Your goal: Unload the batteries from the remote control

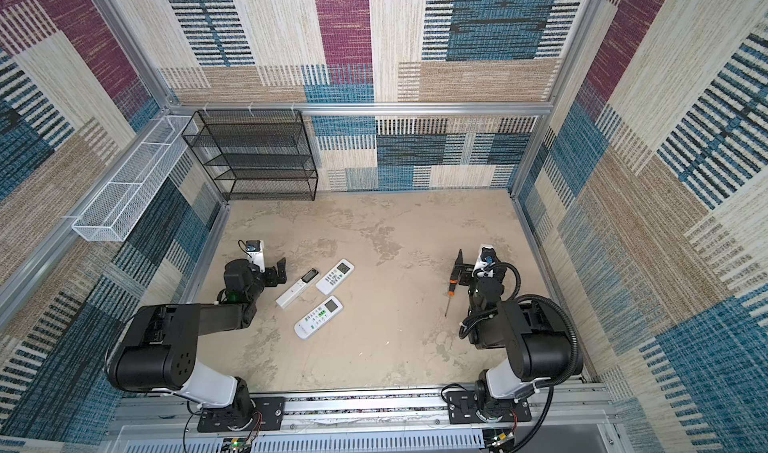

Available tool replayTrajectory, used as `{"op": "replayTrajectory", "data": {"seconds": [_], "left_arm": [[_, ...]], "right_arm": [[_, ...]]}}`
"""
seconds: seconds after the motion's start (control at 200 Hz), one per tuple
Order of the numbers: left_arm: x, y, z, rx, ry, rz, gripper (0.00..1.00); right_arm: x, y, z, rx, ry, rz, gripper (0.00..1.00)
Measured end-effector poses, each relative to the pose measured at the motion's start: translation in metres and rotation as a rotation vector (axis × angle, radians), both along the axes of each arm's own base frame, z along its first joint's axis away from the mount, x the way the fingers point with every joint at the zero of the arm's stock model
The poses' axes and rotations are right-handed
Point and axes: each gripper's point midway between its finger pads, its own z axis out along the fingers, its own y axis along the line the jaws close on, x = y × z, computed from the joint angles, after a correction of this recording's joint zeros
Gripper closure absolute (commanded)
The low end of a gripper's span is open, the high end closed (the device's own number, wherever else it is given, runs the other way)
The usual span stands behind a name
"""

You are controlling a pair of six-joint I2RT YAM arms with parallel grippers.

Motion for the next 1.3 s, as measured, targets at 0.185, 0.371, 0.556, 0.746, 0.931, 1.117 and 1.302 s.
{"op": "replayTrajectory", "data": {"seconds": [0.185,0.371,0.556,0.746,0.931,1.117,1.302], "left_arm": [[0.000,0.000,0.000,0.000,0.000,0.000,0.01],[0.000,0.000,0.000,0.000,0.000,0.000,0.01],[0.000,0.001,0.000,0.000,0.000,0.004,0.01],[-0.011,0.009,0.024,0.005,-0.050,0.055,0.01],[-0.022,0.015,0.105,0.000,-0.149,0.094,0.05],[-0.035,-0.011,0.125,-0.141,-0.030,0.033,0.02],[-0.078,-0.108,0.052,-0.246,0.316,-0.178,0.01]], "right_arm": [[0.000,0.000,0.000,0.000,0.000,0.000,0.00],[0.000,0.000,0.000,0.000,0.000,0.000,0.00],[0.000,0.000,0.000,0.000,0.000,0.000,0.00],[-0.001,0.000,0.006,0.000,-0.016,0.002,0.00],[0.018,0.008,0.047,0.002,-0.051,0.043,0.00],[0.053,0.015,0.086,0.081,0.011,0.068,0.00],[0.052,0.043,0.055,0.193,0.220,0.131,0.00]]}}
